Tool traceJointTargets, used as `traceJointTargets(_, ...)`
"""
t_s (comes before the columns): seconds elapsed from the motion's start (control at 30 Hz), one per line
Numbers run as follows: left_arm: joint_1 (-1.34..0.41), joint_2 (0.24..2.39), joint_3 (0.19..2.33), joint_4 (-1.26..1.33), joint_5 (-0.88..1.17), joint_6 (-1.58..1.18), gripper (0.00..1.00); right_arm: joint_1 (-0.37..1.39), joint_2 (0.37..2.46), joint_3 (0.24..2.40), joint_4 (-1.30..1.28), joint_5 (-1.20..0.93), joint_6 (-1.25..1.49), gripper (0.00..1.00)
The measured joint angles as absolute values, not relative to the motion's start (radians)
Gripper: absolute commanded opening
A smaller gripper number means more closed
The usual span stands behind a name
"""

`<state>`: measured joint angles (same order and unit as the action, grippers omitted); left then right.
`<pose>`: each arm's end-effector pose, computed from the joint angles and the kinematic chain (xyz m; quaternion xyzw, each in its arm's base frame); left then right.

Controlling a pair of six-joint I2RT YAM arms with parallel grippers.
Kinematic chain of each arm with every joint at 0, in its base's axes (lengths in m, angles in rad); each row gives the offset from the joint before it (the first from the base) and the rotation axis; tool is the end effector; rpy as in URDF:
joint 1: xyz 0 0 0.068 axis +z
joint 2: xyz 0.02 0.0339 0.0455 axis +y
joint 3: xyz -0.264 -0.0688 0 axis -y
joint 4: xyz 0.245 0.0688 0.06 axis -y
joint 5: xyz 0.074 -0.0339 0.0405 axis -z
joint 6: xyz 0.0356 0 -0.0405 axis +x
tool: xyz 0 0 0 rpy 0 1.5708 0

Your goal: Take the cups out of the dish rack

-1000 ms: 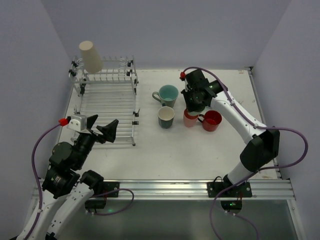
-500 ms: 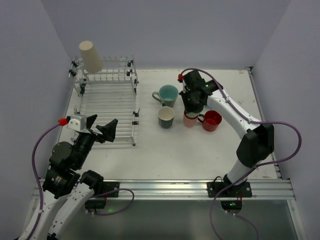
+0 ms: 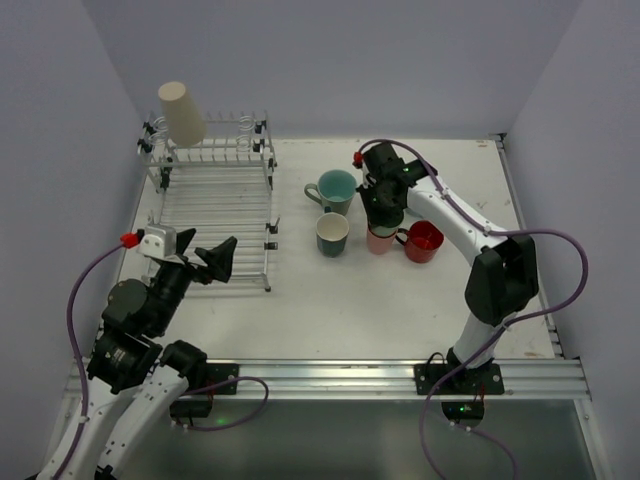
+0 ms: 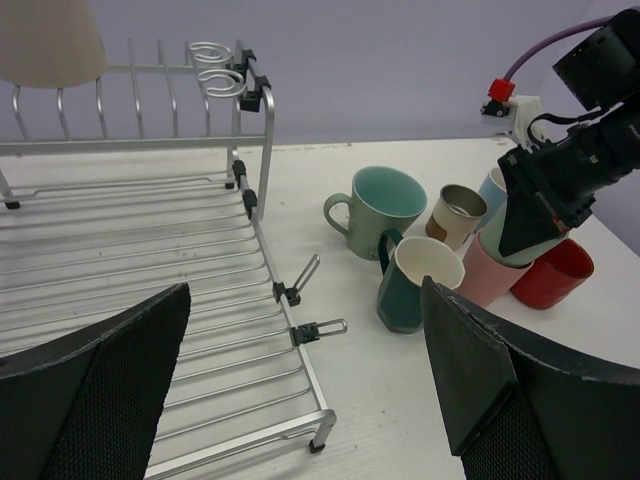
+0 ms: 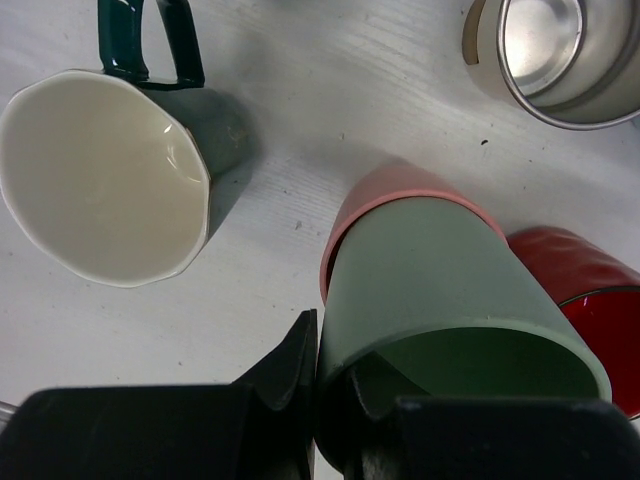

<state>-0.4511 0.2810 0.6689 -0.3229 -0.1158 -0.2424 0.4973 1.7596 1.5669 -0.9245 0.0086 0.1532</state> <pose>0.0734 -0.0310 0.3420 0.0291 0.6833 -0.2104 0.6986 0.3249 0.1760 0.2863 -0.1659 0.9602 0.0679 0.2144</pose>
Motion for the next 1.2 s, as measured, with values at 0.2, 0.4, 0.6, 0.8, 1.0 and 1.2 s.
traceJointTargets(0.2,-0.446,0.302,0.669,-0.321,-0.117,-0.243,1.00,0.496,1.765,1.573,-0.922,0.012,0.147,0.49)
traceJointTargets(0.4,-0.445,0.361,0.686,-0.318,-0.132,-0.268,1.00,0.496,1.757,1.611,-0.920,0.020,0.145,0.63)
traceJointTargets(0.6,-0.445,0.567,0.865,-0.339,-0.194,-0.301,1.00,0.496,1.639,1.604,-0.878,0.010,0.161,0.85)
traceJointTargets(0.8,-0.442,0.859,1.198,-0.377,-0.341,-0.295,1.00,0.496,1.283,1.389,-0.683,-0.032,0.210,0.97)
traceJointTargets(1.0,-0.310,1.110,1.463,-0.413,-0.389,-0.272,1.00,0.496,1.012,1.127,-0.454,-0.159,0.294,0.98)
traceJointTargets(1.2,-0.160,1.306,1.618,-0.451,-0.364,-0.261,1.00,0.497,0.988,0.978,-0.322,-0.255,0.344,0.98)
